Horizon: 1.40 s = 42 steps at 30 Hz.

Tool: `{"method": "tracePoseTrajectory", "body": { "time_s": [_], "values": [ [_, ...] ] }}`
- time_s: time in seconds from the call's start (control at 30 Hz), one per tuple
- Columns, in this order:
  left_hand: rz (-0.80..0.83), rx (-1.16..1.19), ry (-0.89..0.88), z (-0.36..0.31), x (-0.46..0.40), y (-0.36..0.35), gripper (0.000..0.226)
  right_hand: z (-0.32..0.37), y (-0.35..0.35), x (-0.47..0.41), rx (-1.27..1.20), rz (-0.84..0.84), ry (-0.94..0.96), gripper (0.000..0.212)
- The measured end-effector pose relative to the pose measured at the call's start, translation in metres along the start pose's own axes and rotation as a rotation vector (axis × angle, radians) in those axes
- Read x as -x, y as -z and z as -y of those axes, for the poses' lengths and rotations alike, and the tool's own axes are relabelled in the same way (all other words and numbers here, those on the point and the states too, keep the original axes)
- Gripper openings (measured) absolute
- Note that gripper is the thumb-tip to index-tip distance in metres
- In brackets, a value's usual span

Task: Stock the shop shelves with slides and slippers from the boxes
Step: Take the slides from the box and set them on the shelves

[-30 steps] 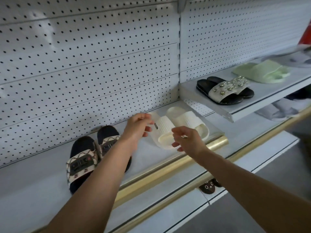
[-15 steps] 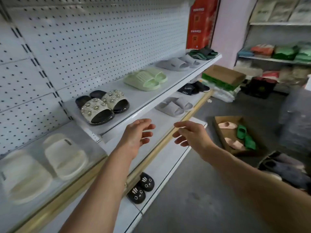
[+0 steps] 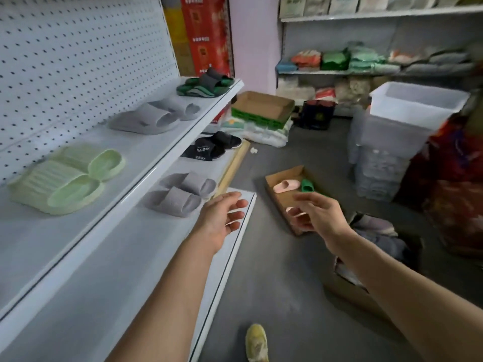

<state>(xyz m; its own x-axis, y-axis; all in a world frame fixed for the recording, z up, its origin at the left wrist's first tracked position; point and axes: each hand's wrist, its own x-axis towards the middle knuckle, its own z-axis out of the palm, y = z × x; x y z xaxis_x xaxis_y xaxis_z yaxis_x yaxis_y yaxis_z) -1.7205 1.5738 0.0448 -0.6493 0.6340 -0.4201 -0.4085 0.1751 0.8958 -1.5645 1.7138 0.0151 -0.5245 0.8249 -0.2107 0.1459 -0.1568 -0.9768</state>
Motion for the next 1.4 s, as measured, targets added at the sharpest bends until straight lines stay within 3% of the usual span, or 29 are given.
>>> {"method": "tracePoseTrajectory", "body": {
  "time_s": [0.47, 0.83, 1.1, 1.4],
  "values": [
    [0.138, -0.076, 0.180, -0.073, -0.291, -0.146, 0.006, 0.033, 0.099, -0.282, 0.041, -0.301, -0.128, 0.023],
    [0.102, -0.057, 0.344, -0.068, -0.527, -0.295, 0.006, 0.006, 0.196, -0.536, 0.075, -0.290, -0.262, 0.025],
    [0.023, -0.145, 0.504, -0.020, -0.693, -0.374, 0.015, -0.059, 0.254, -0.707, 0.150, -0.260, -0.442, 0.022],
    [0.006, -0.255, 0.641, 0.073, -0.866, -0.388, 0.011, -0.194, 0.232, -0.838, 0.056, -0.272, -0.628, 0.019]
  ]
}}
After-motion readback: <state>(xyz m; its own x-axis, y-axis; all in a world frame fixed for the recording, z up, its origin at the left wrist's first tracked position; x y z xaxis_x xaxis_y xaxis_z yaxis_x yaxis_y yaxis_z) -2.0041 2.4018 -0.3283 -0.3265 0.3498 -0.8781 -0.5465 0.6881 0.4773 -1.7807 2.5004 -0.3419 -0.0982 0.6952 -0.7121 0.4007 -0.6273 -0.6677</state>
